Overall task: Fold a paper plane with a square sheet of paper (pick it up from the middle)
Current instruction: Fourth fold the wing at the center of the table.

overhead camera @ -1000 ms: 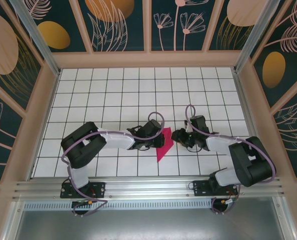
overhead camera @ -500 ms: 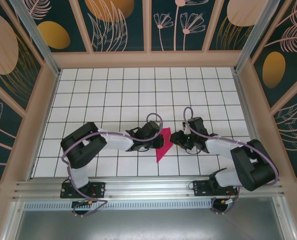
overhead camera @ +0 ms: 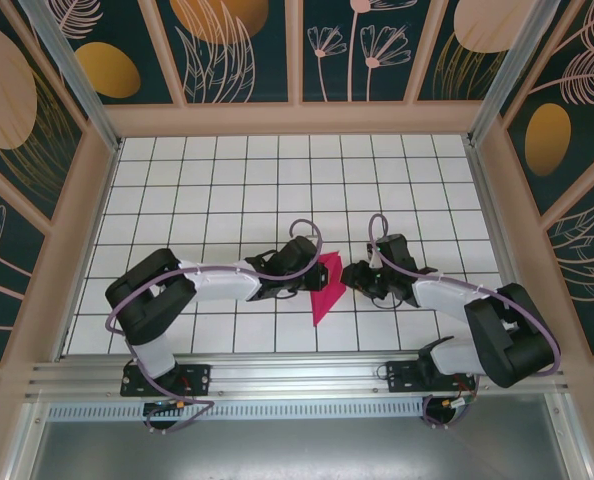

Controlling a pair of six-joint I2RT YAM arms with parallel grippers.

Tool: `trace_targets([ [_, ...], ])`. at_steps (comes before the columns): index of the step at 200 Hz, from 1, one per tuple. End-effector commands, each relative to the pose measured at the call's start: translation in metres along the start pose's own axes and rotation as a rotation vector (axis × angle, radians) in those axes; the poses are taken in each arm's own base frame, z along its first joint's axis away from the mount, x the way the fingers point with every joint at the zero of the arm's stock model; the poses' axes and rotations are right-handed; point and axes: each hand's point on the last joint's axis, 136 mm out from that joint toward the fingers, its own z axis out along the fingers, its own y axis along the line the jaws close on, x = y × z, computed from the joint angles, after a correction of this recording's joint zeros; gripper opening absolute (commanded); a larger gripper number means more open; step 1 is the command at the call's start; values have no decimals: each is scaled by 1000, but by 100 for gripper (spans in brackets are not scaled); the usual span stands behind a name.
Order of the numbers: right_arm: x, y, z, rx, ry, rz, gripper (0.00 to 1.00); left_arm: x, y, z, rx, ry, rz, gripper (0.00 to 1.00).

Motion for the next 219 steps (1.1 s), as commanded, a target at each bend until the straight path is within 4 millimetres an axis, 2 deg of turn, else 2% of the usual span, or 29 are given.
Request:
trace_targets([
  [1, 2, 3, 0, -6, 4, 8, 39, 7, 24, 4, -101, 23, 18, 10],
  [12, 3, 3, 0, -6, 6, 6, 40, 8, 23, 3, -96, 26, 22, 13],
  [28, 3, 4, 0, -6, 3, 7, 40, 5, 9, -4, -34, 21, 23, 29],
  [39, 2, 4, 0, -4, 2, 6, 40, 1, 2, -10, -5, 4, 26, 32],
  [48, 3, 4, 1, -3, 4, 4, 40, 0, 4, -11, -18, -3, 31, 37],
  [50, 2, 4, 1, -4, 5, 4, 40, -5, 0, -17, -9, -19, 33, 38],
  [76, 2, 6, 2, -4, 9, -2, 40, -16, -12, -32, 22, -61, 36, 41],
  [91, 2, 6, 3, -2, 8, -3, 40, -17, -10, -36, 16, -73, 30, 46],
  [119, 2, 7, 3, -11, 9, -4, 40, -9, 3, -31, -23, -56, 13, 45],
  [151, 2, 8, 4, -12, 12, -4, 40, 6, 3, -19, 13, 4, 12, 43],
  [191, 2, 11, 3, -14, 17, -13, 40, 12, 6, -12, 15, 25, 0, 39],
  [196, 2, 11, 3, -14, 18, -13, 40, 19, 14, -5, -5, 45, -4, 39],
  [219, 3, 11, 3, -20, 16, -13, 40, 21, 21, -4, -27, 42, -12, 39],
])
